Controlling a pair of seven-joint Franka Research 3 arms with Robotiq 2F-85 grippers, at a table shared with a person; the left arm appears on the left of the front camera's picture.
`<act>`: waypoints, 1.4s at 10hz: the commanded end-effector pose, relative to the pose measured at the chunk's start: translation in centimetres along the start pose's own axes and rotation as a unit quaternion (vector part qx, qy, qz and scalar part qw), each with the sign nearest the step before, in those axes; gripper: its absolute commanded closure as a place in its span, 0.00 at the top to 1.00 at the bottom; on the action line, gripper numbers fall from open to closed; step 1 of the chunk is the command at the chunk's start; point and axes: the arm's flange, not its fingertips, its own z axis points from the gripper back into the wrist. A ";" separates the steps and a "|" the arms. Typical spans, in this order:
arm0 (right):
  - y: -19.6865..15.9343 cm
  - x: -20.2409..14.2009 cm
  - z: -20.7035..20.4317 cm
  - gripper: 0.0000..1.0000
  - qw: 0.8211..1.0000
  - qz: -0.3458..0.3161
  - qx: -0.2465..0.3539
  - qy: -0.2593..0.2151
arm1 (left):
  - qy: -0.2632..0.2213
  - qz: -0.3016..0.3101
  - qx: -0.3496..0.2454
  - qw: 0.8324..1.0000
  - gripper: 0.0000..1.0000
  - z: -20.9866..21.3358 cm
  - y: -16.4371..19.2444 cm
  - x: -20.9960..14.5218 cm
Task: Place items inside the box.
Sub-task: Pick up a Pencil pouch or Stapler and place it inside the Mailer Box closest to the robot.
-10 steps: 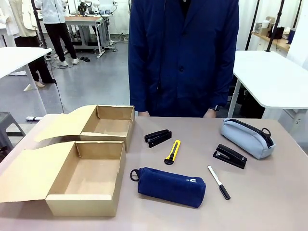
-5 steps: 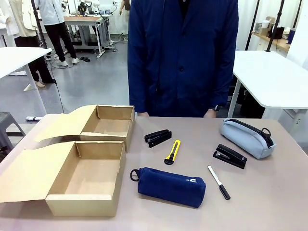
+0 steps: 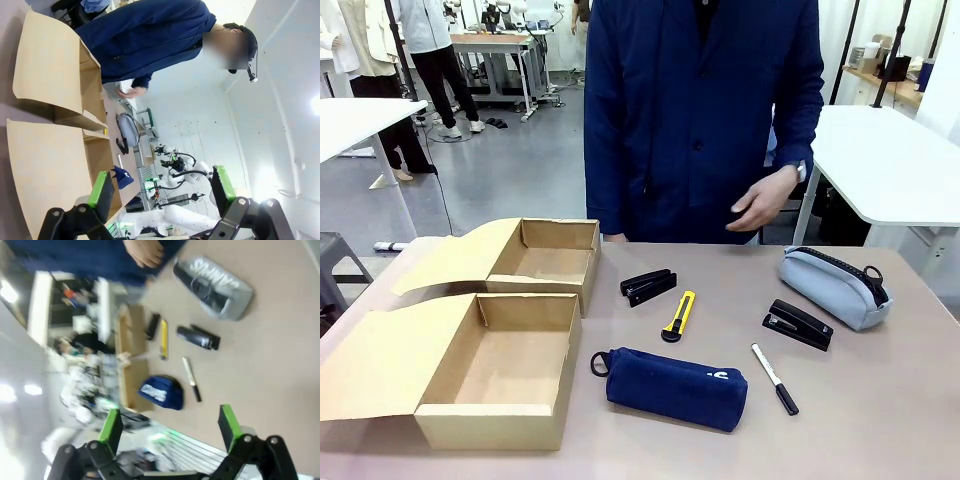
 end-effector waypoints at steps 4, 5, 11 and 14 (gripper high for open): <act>-4.0 -1.9 4.6 1.00 0.995 -0.029 0.003 -0.099 | 0.005 -0.011 -0.007 1.000 1.00 0.2 0.0 -0.3; -6.9 -3.0 7.0 1.00 0.986 -0.073 0.031 -0.147 | 0.005 -0.011 -0.007 1.000 1.00 0.2 0.0 -0.3; -9.1 -3.6 6.8 1.00 0.983 -0.109 0.016 -0.149 | 0.005 -0.011 -0.007 1.000 1.00 0.2 0.0 -0.3; -6.8 -3.6 5.2 1.00 0.990 -0.069 0.005 -0.119 | 0.005 -0.011 -0.007 1.000 1.00 0.2 0.0 -0.3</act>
